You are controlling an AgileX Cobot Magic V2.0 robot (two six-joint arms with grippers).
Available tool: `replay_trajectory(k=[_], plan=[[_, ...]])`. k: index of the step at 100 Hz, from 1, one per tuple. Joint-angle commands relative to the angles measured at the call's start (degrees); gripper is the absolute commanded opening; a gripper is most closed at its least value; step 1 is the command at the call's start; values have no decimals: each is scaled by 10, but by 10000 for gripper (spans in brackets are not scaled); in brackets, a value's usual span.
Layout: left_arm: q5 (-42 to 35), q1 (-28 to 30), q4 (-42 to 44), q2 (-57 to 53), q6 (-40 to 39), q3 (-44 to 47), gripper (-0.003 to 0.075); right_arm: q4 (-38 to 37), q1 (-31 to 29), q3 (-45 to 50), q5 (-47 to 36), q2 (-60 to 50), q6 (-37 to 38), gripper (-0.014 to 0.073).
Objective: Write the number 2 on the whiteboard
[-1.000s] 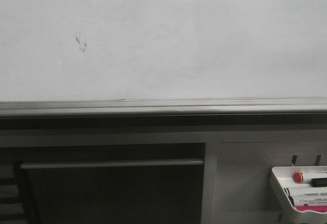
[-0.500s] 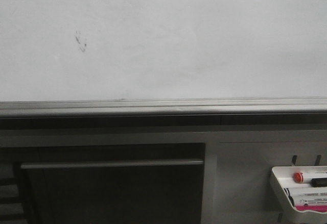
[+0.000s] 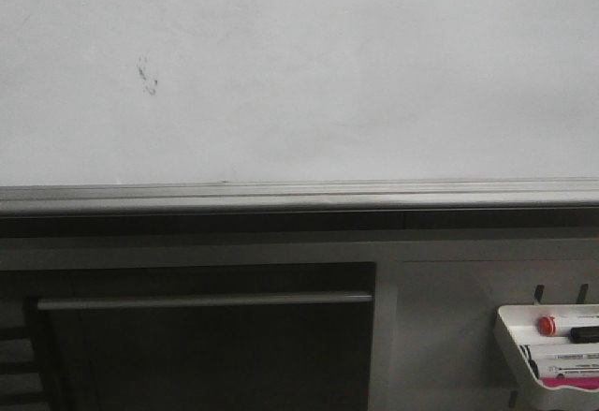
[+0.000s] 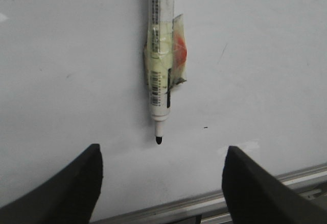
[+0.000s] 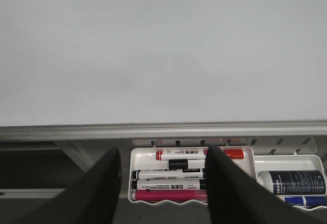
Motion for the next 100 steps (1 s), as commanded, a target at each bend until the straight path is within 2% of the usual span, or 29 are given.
replay_trajectory(k=[1, 35, 86, 94, 100], plan=[[-46, -5, 0, 32, 1, -35, 449, 2, 1, -20, -41, 6, -7, 332], [-56, -5, 0, 138, 1, -84, 449, 2, 1, -20, -41, 6, -7, 332], [-102, -5, 12, 204, 1, -107, 447, 2, 1, -20, -41, 6, -7, 332], [-99, -5, 14, 203, 1, -107, 416, 2, 1, -20, -41, 6, -7, 332], [-95, -5, 18, 201, 1, -107, 362, 2, 1, -20, -41, 6, -7, 332]])
